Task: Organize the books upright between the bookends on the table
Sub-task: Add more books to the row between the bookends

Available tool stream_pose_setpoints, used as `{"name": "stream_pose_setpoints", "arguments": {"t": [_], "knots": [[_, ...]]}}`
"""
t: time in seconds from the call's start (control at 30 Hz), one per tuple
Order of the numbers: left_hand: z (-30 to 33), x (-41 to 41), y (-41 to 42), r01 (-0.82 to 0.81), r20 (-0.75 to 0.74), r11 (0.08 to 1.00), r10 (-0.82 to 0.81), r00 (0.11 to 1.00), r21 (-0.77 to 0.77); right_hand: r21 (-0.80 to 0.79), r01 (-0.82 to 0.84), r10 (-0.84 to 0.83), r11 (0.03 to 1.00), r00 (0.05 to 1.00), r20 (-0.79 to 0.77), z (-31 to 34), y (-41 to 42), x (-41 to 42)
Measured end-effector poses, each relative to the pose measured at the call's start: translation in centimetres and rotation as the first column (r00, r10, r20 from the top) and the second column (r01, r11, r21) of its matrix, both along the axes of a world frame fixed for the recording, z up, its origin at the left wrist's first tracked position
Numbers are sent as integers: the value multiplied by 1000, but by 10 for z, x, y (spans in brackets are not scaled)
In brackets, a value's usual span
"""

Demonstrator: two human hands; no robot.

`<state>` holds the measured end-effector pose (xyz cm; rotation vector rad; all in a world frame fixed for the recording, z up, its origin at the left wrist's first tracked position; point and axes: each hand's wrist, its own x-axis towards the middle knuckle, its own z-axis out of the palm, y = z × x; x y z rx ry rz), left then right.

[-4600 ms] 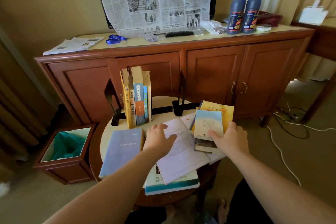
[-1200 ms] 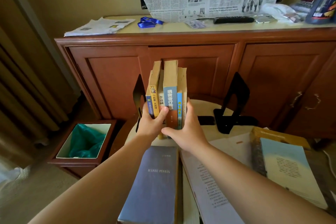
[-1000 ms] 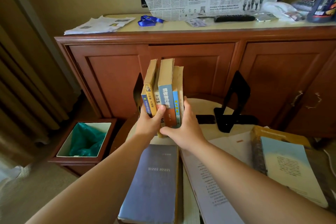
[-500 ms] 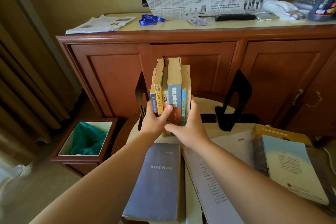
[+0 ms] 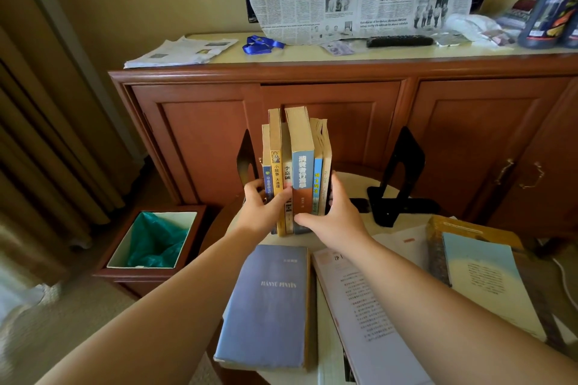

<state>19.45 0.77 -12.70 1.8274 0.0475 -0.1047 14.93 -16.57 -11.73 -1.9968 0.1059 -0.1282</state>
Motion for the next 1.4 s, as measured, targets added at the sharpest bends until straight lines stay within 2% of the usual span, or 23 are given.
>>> {"name": "stream_pose_setpoints", "arguments": {"t": [0.1, 0.27, 0.47, 0.57, 0.7, 0.87, 1.0, 1.07, 1.2, 1.4], "knots": [[3, -5, 1, -23, 25, 999, 22, 999, 32, -32, -7, 7, 999, 1000, -9, 6, -4, -8], [2, -15, 7, -79, 145, 974, 48, 988, 214, -81, -6, 1, 997, 998, -63, 8, -8, -24], [7, -35, 11, -198, 163, 946, 159, 974, 257, -185, -17, 0, 983, 995, -96, -6, -12, -56], [2, -59, 11, -128, 112, 921, 93, 989, 367, -258, 5, -34, 966, 994, -107, -13, -20, -78], [-14, -104, 10, 70, 43, 830, -113, 993, 554, -370, 17, -63, 929, 991, -114, -29, -33, -111], [-28, -161, 6, 70, 91, 619, -225, 970, 782, -497, -15, -33, 867, 996, -87, -47, -38, -156], [-33, -183, 4, 148, -3, 523, -268, 963, 839, -607, 27, -65, 794, 997, -41, -53, -43, -173], [-35, -186, 6, 184, -42, 476, -295, 955, 860, -677, 12, -82, 736, 994, -71, -52, -47, -178], [-38, -188, 7, 176, -36, 439, -309, 950, 881, -717, -119, -46, 687, 977, -206, -52, -52, -190], [-42, -190, 5, 143, -10, 429, -297, 955, 892, -746, -196, -17, 637, 963, -268, -58, -49, -197]]}}
